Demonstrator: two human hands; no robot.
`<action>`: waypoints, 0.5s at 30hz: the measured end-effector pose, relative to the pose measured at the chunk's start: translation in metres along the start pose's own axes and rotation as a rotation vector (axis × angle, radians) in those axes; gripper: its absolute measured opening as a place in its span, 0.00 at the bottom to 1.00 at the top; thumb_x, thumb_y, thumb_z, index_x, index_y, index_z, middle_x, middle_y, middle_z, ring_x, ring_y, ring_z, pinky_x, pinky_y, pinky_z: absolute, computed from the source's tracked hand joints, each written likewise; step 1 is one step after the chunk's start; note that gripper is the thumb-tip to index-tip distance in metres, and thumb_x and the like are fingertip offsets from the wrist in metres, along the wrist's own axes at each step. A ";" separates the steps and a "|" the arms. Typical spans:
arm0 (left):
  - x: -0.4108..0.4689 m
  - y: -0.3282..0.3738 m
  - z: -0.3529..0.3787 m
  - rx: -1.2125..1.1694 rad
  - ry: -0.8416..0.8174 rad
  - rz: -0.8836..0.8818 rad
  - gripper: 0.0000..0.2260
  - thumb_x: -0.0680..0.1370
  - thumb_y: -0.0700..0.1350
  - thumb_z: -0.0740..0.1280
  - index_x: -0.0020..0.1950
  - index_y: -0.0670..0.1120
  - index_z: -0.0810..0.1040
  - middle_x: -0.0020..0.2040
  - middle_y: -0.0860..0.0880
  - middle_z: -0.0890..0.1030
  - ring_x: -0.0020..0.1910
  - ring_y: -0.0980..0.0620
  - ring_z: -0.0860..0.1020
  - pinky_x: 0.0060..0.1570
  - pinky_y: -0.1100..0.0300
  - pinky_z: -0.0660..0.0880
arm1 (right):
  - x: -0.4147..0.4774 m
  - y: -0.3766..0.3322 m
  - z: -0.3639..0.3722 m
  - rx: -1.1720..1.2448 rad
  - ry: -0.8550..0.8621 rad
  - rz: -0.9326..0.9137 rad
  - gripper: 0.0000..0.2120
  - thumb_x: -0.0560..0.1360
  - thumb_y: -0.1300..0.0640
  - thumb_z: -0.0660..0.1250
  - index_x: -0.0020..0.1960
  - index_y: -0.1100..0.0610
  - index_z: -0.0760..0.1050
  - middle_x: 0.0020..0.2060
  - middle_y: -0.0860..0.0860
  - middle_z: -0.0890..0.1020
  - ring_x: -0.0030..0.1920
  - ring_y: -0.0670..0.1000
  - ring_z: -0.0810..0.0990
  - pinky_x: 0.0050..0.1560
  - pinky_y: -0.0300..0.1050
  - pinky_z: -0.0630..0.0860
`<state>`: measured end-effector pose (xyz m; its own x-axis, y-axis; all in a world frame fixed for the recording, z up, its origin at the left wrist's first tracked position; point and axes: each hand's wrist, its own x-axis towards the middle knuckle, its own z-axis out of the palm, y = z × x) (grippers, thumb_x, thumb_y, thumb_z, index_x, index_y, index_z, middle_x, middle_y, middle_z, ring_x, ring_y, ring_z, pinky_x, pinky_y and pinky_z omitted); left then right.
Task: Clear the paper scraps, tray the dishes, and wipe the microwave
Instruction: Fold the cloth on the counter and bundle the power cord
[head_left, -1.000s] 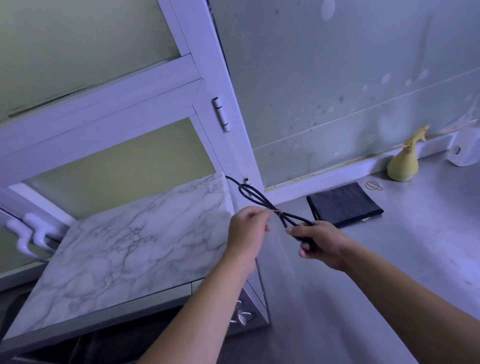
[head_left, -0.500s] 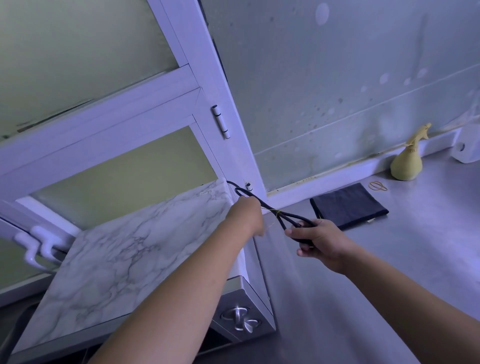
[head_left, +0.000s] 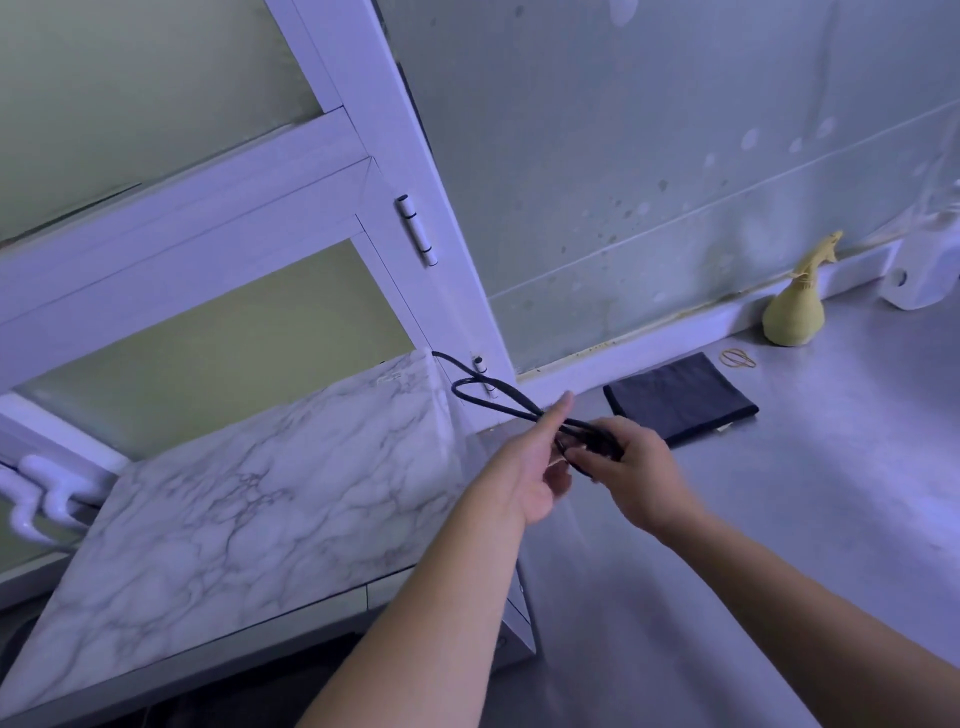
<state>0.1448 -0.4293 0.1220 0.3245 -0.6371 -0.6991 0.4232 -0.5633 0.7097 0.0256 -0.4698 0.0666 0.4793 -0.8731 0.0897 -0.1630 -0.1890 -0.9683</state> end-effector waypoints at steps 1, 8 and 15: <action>0.002 -0.005 0.003 0.010 0.045 0.018 0.17 0.70 0.63 0.75 0.38 0.50 0.77 0.39 0.52 0.81 0.41 0.54 0.76 0.36 0.63 0.67 | -0.003 0.000 0.000 -0.060 0.037 -0.025 0.11 0.74 0.59 0.74 0.44 0.44 0.77 0.35 0.45 0.79 0.36 0.41 0.77 0.36 0.32 0.70; 0.007 -0.018 0.010 -0.147 0.087 0.010 0.09 0.73 0.51 0.73 0.34 0.50 0.85 0.44 0.52 0.84 0.49 0.51 0.78 0.45 0.60 0.71 | -0.029 -0.006 0.002 -0.134 0.170 -0.028 0.19 0.73 0.60 0.75 0.59 0.49 0.74 0.49 0.43 0.77 0.51 0.41 0.75 0.51 0.32 0.69; 0.009 -0.023 0.007 -0.190 -0.006 -0.031 0.07 0.77 0.49 0.68 0.42 0.48 0.80 0.33 0.52 0.77 0.36 0.51 0.74 0.35 0.58 0.69 | -0.050 -0.044 0.010 0.645 0.102 0.333 0.13 0.73 0.66 0.65 0.48 0.52 0.84 0.35 0.54 0.84 0.29 0.51 0.79 0.31 0.41 0.77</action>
<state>0.1321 -0.4256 0.0996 0.3035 -0.6244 -0.7197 0.5851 -0.4740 0.6580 0.0174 -0.4131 0.1026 0.4053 -0.8815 -0.2423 0.2690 0.3683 -0.8899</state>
